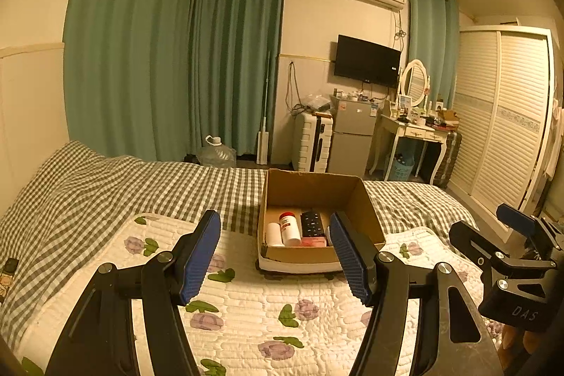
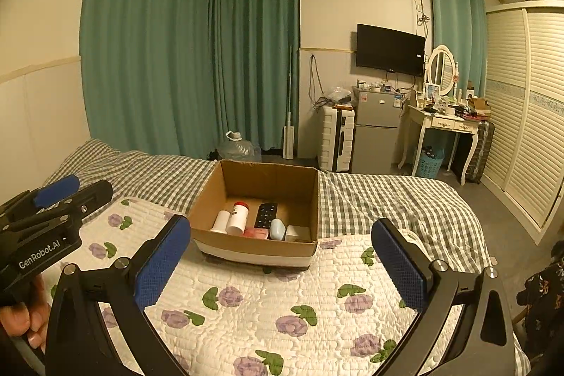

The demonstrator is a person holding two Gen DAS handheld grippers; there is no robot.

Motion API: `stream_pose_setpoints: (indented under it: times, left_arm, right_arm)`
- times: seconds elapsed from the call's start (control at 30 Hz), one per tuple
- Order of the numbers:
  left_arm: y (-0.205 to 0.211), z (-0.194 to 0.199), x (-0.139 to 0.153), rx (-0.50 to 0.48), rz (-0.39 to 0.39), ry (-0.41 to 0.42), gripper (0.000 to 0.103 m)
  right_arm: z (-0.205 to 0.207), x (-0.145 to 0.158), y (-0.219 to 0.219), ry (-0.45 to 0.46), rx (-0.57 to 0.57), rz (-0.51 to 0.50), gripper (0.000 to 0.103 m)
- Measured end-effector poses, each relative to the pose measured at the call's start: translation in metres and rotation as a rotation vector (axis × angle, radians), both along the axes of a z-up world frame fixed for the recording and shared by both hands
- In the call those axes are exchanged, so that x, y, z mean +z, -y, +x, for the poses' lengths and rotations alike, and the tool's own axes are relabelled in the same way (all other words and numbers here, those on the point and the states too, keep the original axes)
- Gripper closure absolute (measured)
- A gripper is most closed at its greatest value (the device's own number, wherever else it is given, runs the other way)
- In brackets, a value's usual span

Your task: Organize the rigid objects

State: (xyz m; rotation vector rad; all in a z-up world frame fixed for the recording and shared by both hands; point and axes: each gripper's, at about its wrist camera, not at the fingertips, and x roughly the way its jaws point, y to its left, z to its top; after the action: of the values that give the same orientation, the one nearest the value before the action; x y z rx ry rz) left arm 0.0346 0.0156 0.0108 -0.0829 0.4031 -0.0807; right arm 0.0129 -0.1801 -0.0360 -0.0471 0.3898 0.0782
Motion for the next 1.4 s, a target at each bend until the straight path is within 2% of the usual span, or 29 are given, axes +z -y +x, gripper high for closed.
stream_pose_setpoints:
  times: [0.73, 0.93, 1.07, 1.4]
  left_arm:
    - [0.004, -0.001, -0.002, -0.005, 0.033, -0.004, 0.036]
    - [0.008, 0.004, -0.003, -0.028, 0.055, -0.046, 0.036]
    - [0.010, 0.003, -0.004, -0.010, 0.086, -0.037, 0.036]
    - [0.009, -0.002, -0.003, -0.011, 0.077, -0.015, 0.036]
  right_arm:
    - [-0.002, -0.004, -0.007, -0.005, 0.010, -0.011, 0.000]
    - [-0.003, -0.005, -0.007, -0.008, 0.009, -0.013, 0.000]
    - [-0.004, -0.005, -0.005, -0.007, 0.006, -0.019, 0.000]
    - [-0.004, -0.007, -0.002, -0.017, -0.003, -0.020, 0.000]
